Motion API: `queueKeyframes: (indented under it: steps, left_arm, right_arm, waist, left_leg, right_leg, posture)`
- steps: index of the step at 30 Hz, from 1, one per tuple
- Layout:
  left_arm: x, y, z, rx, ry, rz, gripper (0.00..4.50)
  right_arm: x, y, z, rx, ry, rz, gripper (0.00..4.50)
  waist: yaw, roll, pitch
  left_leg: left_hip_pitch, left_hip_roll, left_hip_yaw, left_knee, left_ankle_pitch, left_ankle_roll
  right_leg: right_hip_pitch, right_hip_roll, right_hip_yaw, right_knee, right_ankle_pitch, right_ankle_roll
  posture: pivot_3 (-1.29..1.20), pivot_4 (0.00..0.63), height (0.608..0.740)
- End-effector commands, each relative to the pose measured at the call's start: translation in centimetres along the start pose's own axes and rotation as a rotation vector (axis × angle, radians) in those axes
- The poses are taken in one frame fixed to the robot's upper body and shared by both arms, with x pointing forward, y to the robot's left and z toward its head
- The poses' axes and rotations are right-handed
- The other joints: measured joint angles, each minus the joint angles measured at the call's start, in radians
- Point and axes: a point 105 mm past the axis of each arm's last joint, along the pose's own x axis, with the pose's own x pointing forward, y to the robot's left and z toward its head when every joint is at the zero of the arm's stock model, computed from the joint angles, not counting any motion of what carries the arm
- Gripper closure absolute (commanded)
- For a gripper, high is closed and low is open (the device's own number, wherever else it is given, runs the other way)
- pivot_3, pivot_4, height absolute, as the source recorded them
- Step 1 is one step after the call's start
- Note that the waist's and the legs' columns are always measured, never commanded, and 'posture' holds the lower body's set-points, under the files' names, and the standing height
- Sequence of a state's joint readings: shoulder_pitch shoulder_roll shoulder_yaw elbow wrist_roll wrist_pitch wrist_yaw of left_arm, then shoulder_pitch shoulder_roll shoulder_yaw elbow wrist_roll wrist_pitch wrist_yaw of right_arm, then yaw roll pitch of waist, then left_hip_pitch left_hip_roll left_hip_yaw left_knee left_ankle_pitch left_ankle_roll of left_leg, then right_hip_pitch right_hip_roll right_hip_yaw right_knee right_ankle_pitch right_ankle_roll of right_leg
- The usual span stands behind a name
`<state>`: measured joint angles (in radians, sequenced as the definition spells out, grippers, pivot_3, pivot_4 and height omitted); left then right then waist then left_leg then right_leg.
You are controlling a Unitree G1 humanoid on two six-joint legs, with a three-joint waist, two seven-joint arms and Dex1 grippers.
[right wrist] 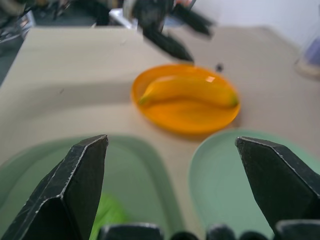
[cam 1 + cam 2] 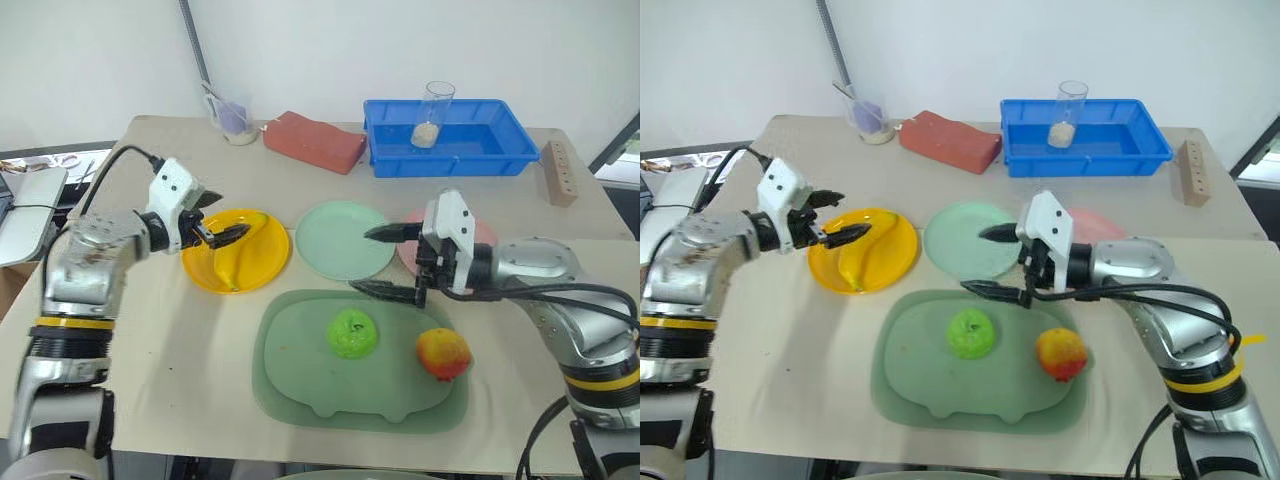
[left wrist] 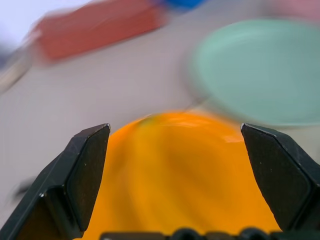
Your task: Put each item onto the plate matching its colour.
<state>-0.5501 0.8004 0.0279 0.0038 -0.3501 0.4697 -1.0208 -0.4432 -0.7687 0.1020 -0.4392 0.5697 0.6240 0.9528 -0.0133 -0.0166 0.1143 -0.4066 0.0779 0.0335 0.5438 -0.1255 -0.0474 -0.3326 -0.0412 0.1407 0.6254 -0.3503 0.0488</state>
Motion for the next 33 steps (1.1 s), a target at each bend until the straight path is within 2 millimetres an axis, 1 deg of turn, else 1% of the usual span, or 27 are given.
queueKeyframes:
  steps: [1, 4, 5, 8, 11, 16, 18, 20, 23, 25, 26, 27, 33]
  left_arm:
    - [-0.4, -5.3, 2.5, 0.142, -0.095, -0.295, 0.05]
    - [-0.7, -9.6, 2.4, 0.207, -0.132, -0.484, 0.05]
    - [-0.7, -10.6, 2.3, 0.216, -0.139, -0.525, 0.05]
    - [-0.1, -13.5, 1.5, 0.214, -0.158, -0.628, 0.05]
    - [0.9, -15.4, 0.2, 0.234, -0.155, -0.705, 0.05]
    - [3.6, -16.3, -1.4, 0.264, -0.164, -0.724, 0.05]
    - [4.5, -16.2, -1.6, 0.277, -0.171, -0.712, 0.05]
    - [6.0, -15.6, -1.4, 0.288, -0.187, -0.667, 0.05]
    - [7.3, -15.1, -1.3, 0.308, -0.205, -0.646, 0.05]
    - [7.7, -15.1, -1.1, 0.312, -0.222, -0.652, 0.05]
    - [7.9, -15.3, -1.1, 0.311, -0.228, -0.663, 0.05]
    - [8.0, -15.5, -1.1, 0.309, -0.230, -0.676, 0.05]
    - [8.3, -16.7, -2.1, 0.299, -0.195, -0.750, 0.05]
  right_arm:
    - [-0.4, 1.4, -0.2, -0.005, 0.026, 0.092, 0.00]
    - [-0.3, 2.3, -1.2, 0.005, 0.066, 0.145, 0.00]
    - [-0.3, 2.5, -1.4, 0.004, 0.075, 0.155, 0.00]
    - [-0.7, 2.8, -1.8, -0.001, 0.096, 0.175, 0.00]
    - [-1.4, 3.2, -1.8, -0.022, 0.120, 0.182, 0.00]
    - [-3.4, 3.6, -0.9, -0.025, 0.152, 0.112, 0.00]
    - [-4.2, 4.0, -0.8, -0.018, 0.169, 0.095, 0.00]
    - [-5.0, 4.7, -0.5, -0.006, 0.191, 0.079, 0.00]
    - [-5.5, 5.0, -0.2, 0.021, 0.198, 0.034, 0.00]
    - [-5.7, 5.1, -0.1, 0.038, 0.195, 0.001, 0.00]
    - [-5.7, 5.2, -0.2, 0.043, 0.197, -0.010, 0.00]
    - [-5.7, 5.4, -0.3, 0.045, 0.200, -0.015, 0.00]
    - [-5.7, 6.0, 0.3, 0.064, 0.192, -0.026, 0.00]
  waist:
    - [-0.001, 0.002, -0.001]
    - [-0.001, 0.002, -0.001]
    - [-0.002, 0.002, -0.001]
    - [0.001, 0.002, -0.001]
    - [0.007, 0.002, -0.001]
    - [0.008, 0.000, 0.000]
    - [0.011, -0.001, 0.001]
    - [0.011, -0.002, 0.001]
    - [0.012, -0.002, 0.001]
    - [0.006, -0.002, 0.001]
    - [0.003, -0.002, 0.001]
    - [0.001, -0.002, 0.001]
    - [-0.001, -0.002, 0.001]
  left_leg:
    - [0.001, 0.000, 0.000, 0.000, 0.000, 0.000]
    - [0.001, 0.000, 0.000, 0.000, 0.000, 0.000]
    - [0.001, 0.001, 0.000, 0.000, 0.000, 0.000]
    - [0.000, 0.001, 0.000, 0.001, 0.000, 0.000]
    - [0.000, 0.001, 0.000, 0.004, 0.000, 0.001]
    - [-0.001, 0.001, 0.000, 0.007, -0.002, 0.003]
    - [-0.001, 0.001, 0.000, 0.010, -0.004, 0.006]
    - [-0.001, 0.001, 0.000, 0.012, -0.006, 0.010]
    - [-0.001, 0.000, -0.001, 0.013, -0.006, 0.010]
    - [0.000, 0.000, -0.001, 0.013, -0.006, 0.011]
    - [0.000, 0.000, -0.001, 0.013, -0.007, 0.011]
    - [0.000, 0.000, -0.001, 0.012, -0.007, 0.011]
    - [0.000, 0.000, -0.001, 0.013, -0.007, 0.012]
  right_leg:
    - [0.001, 0.000, 0.000, 0.000, 0.000, 0.000]
    - [0.001, 0.000, 0.000, 0.000, 0.000, 0.000]
    - [0.001, 0.000, 0.000, 0.000, 0.000, 0.000]
    - [0.001, 0.000, 0.000, 0.000, 0.000, -0.001]
    - [0.002, 0.000, 0.000, -0.001, 0.000, 0.000]
    - [0.002, 0.000, 0.000, -0.001, 0.000, -0.001]
    - [0.003, 0.000, 0.000, -0.001, -0.001, -0.001]
    - [0.006, 0.000, 0.000, -0.001, -0.001, 0.000]
    - [0.007, 0.000, 0.000, -0.002, -0.001, 0.000]
    - [0.007, 0.000, 0.000, -0.002, -0.001, 0.000]
    - [0.013, 0.000, 0.000, -0.002, -0.001, 0.000]
    - [0.013, 0.000, 0.000, -0.002, -0.001, 0.000]
    - [0.013, 0.000, 0.000, -0.002, -0.001, 0.000]
  posture:
    - [0.00, 0.150, 0.740]
    - [0.00, 0.150, 0.740]
    - [0.00, 0.150, 0.740]
    - [0.00, 0.150, 0.740]
    - [0.00, 0.150, 0.740]
    - [0.00, 0.150, 0.740]
    - [0.00, 0.150, 0.740]
    - [0.00, 0.150, 0.740]
    - [0.00, 0.150, 0.740]
    - [0.00, 0.150, 0.740]
    - [0.00, 0.150, 0.740]
    - [0.00, 0.150, 0.740]
    - [0.00, 0.150, 0.740]
